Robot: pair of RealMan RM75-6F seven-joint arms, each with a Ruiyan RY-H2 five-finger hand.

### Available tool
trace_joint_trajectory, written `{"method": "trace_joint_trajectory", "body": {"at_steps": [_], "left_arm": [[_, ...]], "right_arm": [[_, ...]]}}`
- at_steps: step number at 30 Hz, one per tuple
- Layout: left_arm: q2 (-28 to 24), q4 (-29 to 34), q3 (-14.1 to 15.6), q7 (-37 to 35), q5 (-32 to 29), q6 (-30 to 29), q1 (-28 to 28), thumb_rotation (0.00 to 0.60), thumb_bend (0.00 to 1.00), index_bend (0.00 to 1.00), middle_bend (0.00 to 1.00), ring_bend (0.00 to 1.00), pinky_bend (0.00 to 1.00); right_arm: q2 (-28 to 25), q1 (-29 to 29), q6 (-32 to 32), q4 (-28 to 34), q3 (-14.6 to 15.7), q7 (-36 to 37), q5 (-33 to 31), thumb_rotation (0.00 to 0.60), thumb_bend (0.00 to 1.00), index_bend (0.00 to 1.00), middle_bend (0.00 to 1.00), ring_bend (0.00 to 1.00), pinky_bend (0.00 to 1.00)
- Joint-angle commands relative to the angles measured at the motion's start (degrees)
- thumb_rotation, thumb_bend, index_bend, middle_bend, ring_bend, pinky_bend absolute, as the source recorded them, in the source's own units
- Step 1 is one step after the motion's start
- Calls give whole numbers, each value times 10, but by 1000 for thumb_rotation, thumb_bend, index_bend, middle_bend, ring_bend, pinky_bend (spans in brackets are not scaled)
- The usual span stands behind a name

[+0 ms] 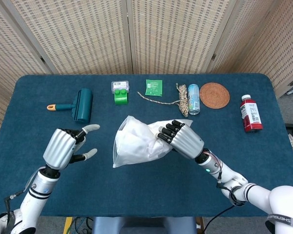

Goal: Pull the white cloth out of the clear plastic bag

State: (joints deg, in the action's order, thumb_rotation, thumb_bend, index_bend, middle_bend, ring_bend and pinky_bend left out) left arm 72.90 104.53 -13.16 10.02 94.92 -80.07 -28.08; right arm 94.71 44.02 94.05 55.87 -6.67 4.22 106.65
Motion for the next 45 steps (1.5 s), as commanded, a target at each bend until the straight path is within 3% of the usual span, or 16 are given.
{"method": "trace_joint_trajectory", "body": {"at_steps": [1,32,45], "left_arm": [[-2,6,0,2,-2,5,-5,600,53,289,974,834,943],[1,51,2,27,-15,51,-49,600,53,281,983,844,946],[12,54,0,32,-32,59,-60,600,54,385,999,852,950]], "right_arm": [[1,1,1,-1,0,0,-1,600,646,555,664,626,714],[22,31,-8,-10,-5,6,-8,600,646,554,664,627,714],[27,37,-9,-10,-3,8,-9,600,647,554,664,626,713]]}}
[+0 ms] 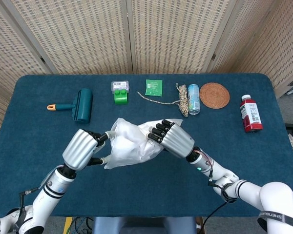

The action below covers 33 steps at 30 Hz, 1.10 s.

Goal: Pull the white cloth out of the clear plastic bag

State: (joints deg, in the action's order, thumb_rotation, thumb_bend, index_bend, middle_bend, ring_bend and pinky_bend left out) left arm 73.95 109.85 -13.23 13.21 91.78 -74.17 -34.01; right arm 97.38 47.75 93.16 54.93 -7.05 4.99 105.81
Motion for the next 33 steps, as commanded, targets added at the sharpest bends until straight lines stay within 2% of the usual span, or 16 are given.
{"method": "trace_joint_trajectory", "body": {"at_steps": [1,11,15,22,30,33], "left_arm": [[2,0,0,-1,-1,0,-2,600,54,387,999,853,950],[12,3,0,-4,-7,2,-9,600,79,420,1000,859,956],[14,4,1,-3,-8,1,-10,600,181,448,1000,861,958],[17,6,3,-4,-9,-2,-10,600,272,489,1000,867,959],[20,8,2,-2,-12,-5,-11,600,433,514,1000,872,959],[23,9,3,1,-13,-8,-10,600,451,533,1000,873,960]], "right_arm": [[1,0,-1,0,1,1,-1,600,647,555,664,626,713],[5,3,-1,-1,3,2,0,600,649,554,664,626,714],[7,3,0,-3,4,3,-1,600,648,554,664,626,714],[8,3,0,-5,5,5,-3,600,648,555,665,627,714],[12,4,-2,-9,7,7,-5,600,648,554,664,626,714],[13,5,-3,-10,7,7,-5,600,648,555,664,626,713]]}}
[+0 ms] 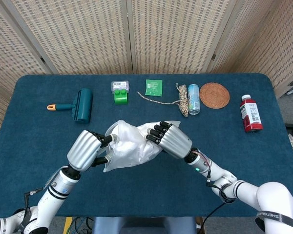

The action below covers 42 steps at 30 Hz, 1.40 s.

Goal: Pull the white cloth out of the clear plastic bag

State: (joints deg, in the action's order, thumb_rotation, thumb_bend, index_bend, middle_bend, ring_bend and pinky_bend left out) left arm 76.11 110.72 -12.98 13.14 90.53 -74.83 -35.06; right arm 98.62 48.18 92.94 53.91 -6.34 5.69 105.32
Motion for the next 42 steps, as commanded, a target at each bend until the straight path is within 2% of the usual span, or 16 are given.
{"method": "trace_joint_trajectory", "body": {"at_steps": [1,12,19,25,28,31,35,42], "left_arm": [[2,0,1,1,0,-2,1,600,453,542,1000,873,959],[5,-1,6,6,-7,-4,5,600,525,665,1000,876,960],[4,-2,7,0,-12,-8,9,600,542,682,1000,876,960],[3,-4,11,-9,-13,-11,14,600,555,693,1000,876,960],[4,-6,12,-11,-13,-11,15,600,565,698,1000,876,960],[7,-8,14,-13,-14,-11,16,600,571,702,1000,876,960],[8,-12,16,-14,-15,-12,18,600,574,704,1000,876,960],[12,-19,19,-20,-18,-16,23,600,574,704,1000,876,960]], "right_arm": [[0,0,-1,0,0,0,-1,600,648,555,664,626,713],[3,2,-12,-4,5,1,-4,600,631,555,653,626,714],[1,-4,-29,-7,10,6,-15,600,456,553,603,591,714],[-4,-8,-49,-1,15,14,-26,600,254,443,513,504,707],[-4,-9,-57,-1,17,15,-30,600,146,400,474,464,672],[-7,-11,-70,2,19,14,-34,600,15,303,411,399,608],[-15,-12,-95,16,23,12,-44,600,0,196,336,311,520],[-23,-19,-135,36,30,-1,-62,600,0,169,310,283,489]]}}
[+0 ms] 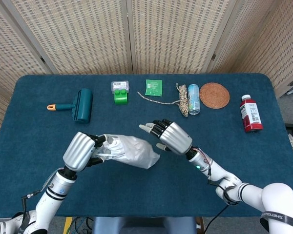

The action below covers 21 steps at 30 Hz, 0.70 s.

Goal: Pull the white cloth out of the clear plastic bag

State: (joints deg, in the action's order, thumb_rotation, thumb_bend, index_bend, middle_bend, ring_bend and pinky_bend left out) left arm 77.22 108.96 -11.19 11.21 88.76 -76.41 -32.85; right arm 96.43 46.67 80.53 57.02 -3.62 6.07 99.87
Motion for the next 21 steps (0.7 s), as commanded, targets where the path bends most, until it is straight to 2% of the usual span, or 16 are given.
{"method": "trace_joint_trajectory", "body": {"at_steps": [1,12,21], "left_arm": [[2,-3,2,-1,-1,-1,2,600,574,704,1000,876,960],[8,-21,17,8,-17,7,12,600,575,704,1000,876,960],[7,-48,31,6,-30,5,29,600,575,704,1000,876,960]], "right_arm": [[0,-5,-14,4,3,-7,-10,600,0,169,310,283,489],[16,-17,-42,-5,9,20,-28,600,0,173,310,283,487],[23,-16,-49,-4,11,36,-25,600,0,273,322,283,487]]}}
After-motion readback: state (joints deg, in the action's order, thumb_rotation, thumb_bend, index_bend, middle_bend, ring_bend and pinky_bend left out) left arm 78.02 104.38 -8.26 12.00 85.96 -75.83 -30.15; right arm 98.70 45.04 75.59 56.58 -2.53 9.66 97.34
